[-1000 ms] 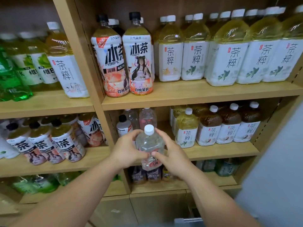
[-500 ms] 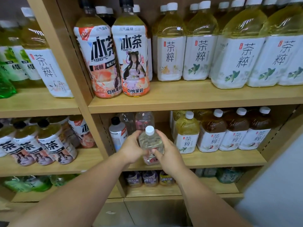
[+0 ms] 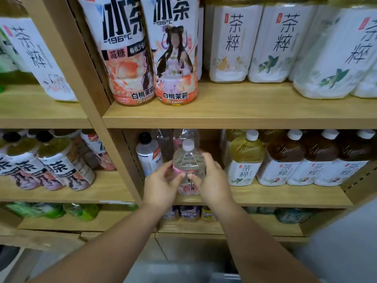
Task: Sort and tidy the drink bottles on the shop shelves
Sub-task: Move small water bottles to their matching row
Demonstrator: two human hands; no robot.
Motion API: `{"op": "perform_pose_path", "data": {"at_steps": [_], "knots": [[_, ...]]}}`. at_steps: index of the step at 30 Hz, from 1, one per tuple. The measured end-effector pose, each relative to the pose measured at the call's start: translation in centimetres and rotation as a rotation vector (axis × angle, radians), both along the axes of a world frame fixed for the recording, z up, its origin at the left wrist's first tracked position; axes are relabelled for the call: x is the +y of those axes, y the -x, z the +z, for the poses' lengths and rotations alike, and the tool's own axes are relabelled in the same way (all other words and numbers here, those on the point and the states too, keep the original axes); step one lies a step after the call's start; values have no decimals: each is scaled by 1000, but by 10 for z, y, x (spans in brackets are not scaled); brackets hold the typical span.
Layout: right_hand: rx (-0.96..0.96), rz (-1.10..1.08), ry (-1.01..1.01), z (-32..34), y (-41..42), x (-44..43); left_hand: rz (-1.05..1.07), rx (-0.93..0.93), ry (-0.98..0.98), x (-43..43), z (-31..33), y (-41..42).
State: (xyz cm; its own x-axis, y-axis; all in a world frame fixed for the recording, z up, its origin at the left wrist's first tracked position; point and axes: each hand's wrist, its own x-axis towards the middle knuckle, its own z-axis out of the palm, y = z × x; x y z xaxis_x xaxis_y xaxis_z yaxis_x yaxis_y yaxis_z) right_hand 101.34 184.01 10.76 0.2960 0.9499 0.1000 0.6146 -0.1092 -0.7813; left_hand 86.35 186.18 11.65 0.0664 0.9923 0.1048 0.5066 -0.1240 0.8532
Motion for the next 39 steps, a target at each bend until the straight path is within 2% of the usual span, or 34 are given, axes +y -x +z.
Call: {"op": "perform_pose_path", "data": {"at_steps": [6, 12, 16, 18, 23, 28, 33, 39], "knots": [[-30, -46, 47, 5, 8, 17, 15, 142, -24, 21, 2, 0], [-6, -48, 59, 7, 9, 27, 9, 186, -57, 25, 3, 2], [-10, -53, 66, 6, 10, 27, 59, 176, -375, 9, 20, 17], [-13, -56, 79, 9, 11, 24, 125, 186, -440, 6, 34, 24], [-30, -62, 116, 21, 16, 15, 225, 248, -194, 11, 61, 17], [-23, -47, 59, 25, 21, 3, 294, 138, -1, 30, 60, 17], [17, -27, 6, 29, 23, -11, 344, 155, 47, 32, 66, 11], [58, 34, 27, 36, 24, -28, 320, 246, -76, 29, 59, 21]]}}
